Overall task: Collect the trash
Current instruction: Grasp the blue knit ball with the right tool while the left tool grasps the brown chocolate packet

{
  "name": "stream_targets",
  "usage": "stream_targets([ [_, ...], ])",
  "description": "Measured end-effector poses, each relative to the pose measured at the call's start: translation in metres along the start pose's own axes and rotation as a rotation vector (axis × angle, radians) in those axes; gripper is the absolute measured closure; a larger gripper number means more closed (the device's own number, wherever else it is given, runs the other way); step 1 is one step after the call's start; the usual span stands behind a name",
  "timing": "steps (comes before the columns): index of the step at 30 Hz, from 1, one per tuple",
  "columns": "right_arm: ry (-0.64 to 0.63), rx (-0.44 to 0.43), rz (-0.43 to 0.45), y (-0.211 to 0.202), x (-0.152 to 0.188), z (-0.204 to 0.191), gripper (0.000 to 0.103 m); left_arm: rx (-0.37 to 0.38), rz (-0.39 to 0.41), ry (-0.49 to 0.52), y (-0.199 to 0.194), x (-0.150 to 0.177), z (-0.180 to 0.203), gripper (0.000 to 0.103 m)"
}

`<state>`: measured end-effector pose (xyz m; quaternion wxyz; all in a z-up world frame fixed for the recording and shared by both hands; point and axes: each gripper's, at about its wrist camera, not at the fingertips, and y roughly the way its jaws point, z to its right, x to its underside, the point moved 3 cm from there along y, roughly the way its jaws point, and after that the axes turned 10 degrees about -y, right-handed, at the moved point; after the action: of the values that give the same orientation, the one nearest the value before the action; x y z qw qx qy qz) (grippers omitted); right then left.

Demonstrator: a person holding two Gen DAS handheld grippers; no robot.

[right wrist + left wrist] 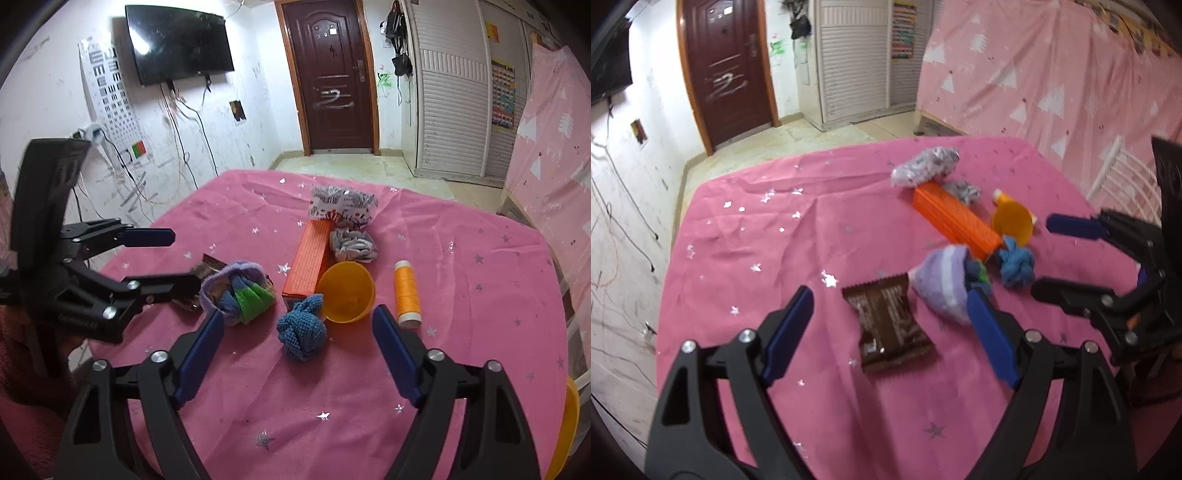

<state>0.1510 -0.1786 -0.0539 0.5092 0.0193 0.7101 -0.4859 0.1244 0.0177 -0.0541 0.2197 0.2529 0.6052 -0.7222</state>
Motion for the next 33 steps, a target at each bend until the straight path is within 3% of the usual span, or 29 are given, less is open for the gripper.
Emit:
stream_targets([
  [4,-0.007,0.012,-0.034,0.011,0.002,-0.002,0.050,0.018,-0.033,0.007,0.008,0.005,-0.001,0.030],
  [11,-0.011,0.019,-0.075,0.022,0.004,0.000,0.068,0.031,-0.051,0.001,0.019,0.009,-0.002,0.031],
  [14,-0.019,0.025,-0.087,0.024,0.004,-0.001,0.078,0.024,-0.056,0.004,0.022,0.011,-0.001,0.039],
  [18,-0.027,0.024,-0.087,0.026,0.004,-0.002,0.080,0.012,-0.065,0.004,0.027,0.014,-0.002,0.045],
  [23,-0.028,0.021,-0.087,0.026,0.004,-0.002,0.080,-0.006,-0.057,0.012,0.029,0.017,-0.001,0.063],
  [26,-0.017,0.025,-0.071,0.023,0.003,-0.001,0.081,-0.005,-0.051,0.003,0.027,0.018,-0.002,0.068],
  [33,0.007,0.032,-0.021,0.010,-0.001,0.004,0.081,-0.041,0.021,0.007,0.005,0.009,-0.002,0.070],
])
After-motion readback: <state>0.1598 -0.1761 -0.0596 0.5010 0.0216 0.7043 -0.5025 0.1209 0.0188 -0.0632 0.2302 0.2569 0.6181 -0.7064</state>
